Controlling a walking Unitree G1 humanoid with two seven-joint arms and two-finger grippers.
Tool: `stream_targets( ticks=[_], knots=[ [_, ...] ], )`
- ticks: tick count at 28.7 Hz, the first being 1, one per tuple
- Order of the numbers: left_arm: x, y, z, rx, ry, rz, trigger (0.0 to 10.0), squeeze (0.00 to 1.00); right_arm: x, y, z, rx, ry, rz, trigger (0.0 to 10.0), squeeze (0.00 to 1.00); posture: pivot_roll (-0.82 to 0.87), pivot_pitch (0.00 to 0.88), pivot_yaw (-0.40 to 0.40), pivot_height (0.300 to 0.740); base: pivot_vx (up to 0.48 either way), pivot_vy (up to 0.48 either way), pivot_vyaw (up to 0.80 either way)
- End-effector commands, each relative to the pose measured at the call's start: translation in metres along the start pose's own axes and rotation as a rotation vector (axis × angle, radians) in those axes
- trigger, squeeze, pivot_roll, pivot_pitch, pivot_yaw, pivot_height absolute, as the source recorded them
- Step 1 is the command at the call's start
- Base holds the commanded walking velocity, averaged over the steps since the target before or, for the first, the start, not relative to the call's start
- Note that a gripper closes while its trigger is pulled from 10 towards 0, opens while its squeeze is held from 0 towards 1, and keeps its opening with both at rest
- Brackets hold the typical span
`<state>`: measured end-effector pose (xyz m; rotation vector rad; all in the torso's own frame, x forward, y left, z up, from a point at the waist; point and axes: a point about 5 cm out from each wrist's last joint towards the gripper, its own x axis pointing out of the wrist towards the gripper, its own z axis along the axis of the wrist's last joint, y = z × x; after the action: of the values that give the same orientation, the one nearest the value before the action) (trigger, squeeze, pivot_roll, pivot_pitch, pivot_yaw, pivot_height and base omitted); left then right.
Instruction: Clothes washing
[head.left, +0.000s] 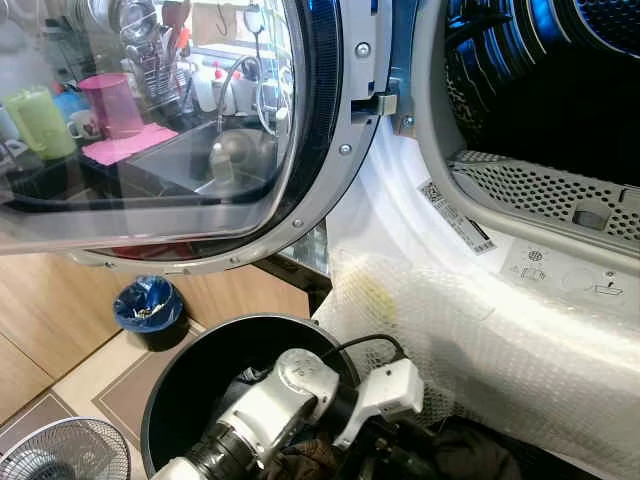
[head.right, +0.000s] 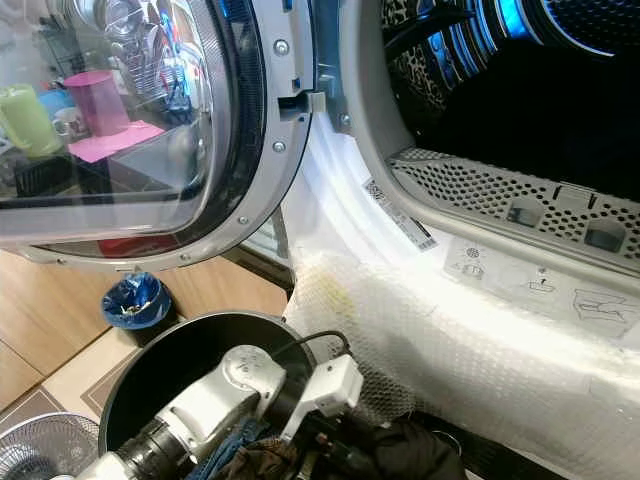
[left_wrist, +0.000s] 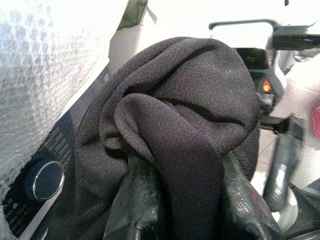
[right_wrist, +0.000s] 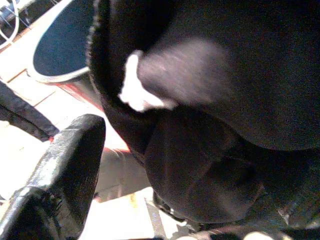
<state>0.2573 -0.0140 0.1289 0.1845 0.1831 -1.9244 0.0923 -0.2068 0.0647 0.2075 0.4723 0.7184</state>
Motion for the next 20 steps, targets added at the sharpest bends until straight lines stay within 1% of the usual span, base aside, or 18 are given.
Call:
stream_targets(
  ticks=[1, 3, 6, 7, 8, 10, 12, 14, 16, 18, 19, 20],
  knots=[
    [0.002, 0.002, 0.005, 0.038, -0.001, -0.003, 0.0, 0.0, 0.007, 0.007, 0.002, 0.024, -0.014, 0.035, 10.0, 0.0, -0.02, 0.092, 0.097, 0.74, 0.0, 0.0, 0.0],
    [0.005, 0.002, 0.006, 0.043, -0.012, -0.003, 0.0, 0.0, 0.014, 0.007, 0.002, 0.048, -0.021, 0.031, 10.0, 0.0, -0.03, 0.092, 0.097, 0.74, 0.0, 0.0, 0.0],
    [0.007, 0.002, 0.007, 0.048, -0.021, -0.003, 0.0, 0.0, 0.02, 0.009, 0.002, 0.059, -0.026, 0.043, 10.0, 0.0, -0.03, 0.091, 0.098, 0.74, 0.0, 0.0, 0.0],
    [0.008, 0.002, 0.009, 0.05, -0.031, -0.002, 0.0, 0.0, 0.027, 0.011, -0.001, 0.066, -0.022, 0.052, 10.0, 0.0, -0.03, 0.091, 0.098, 0.74, 0.0, 0.0, 0.0],
    [0.01, 0.003, 0.01, 0.055, -0.038, 0.002, 0.0, 0.0, 0.033, 0.009, -0.002, 0.079, -0.036, 0.028, 10.0, 0.0, -0.03, 0.091, 0.098, 0.74, 0.0, 0.0, 0.0],
    [0.011, 0.003, 0.011, 0.057, -0.043, 0.005, 0.0, 0.0, 0.036, 0.005, -0.002, 0.089, -0.055, 0.0, 10.0, 0.0, -0.03, 0.091, 0.098, 0.74, 0.0, 0.0, 0.0],
    [0.012, 0.004, 0.012, 0.056, -0.049, 0.007, 0.0, 0.0, 0.04, 0.004, -0.002, 0.122, -0.082, -0.011, 10.0, 0.0, -0.03, 0.084, 0.092, 0.74, 0.0, 0.0, 0.0],
    [0.013, 0.005, 0.014, 0.062, -0.061, 0.01, 0.0, 0.0, 0.046, 0.002, 0.0, 0.134, -0.124, -0.027, 10.0, 0.0, -0.03, 0.084, 0.092, 0.74, 0.0, 0.0, 0.0],
    [0.013, 0.005, 0.015, 0.064, -0.068, 0.013, 0.0, 0.0, 0.049, -0.002, -0.002, 0.131, -0.136, -0.068, 10.0, 0.0, -0.02, 0.075, 0.093, 0.74, 0.0, 0.0, 0.0],
    [0.013, 0.005, 0.016, 0.064, -0.073, 0.014, 0.0, 0.0, 0.052, -0.006, -0.004, 0.156, -0.145, -0.106, 10.0, 0.0, -0.02, 0.074, 0.096, 0.74, 0.0, 0.0, 0.0],
    [0.013, 0.006, 0.016, 0.066, -0.073, 0.014, 0.0, 0.0, 0.054, -0.006, -0.005, 0.169, -0.157, -0.103, 3.9, 0.0, -0.02, 0.074, 0.096, 0.74, 0.0, 0.0, 0.0],
    [0.013, 0.006, 0.016, 0.066, -0.073, 0.015, 0.0, 0.0, 0.054, -0.005, -0.005, 0.169, -0.164, -0.098, 3.9, 0.0, -0.02, 0.074, 0.096, 0.74, 0.0, 0.0, 0.0]
  ],
)
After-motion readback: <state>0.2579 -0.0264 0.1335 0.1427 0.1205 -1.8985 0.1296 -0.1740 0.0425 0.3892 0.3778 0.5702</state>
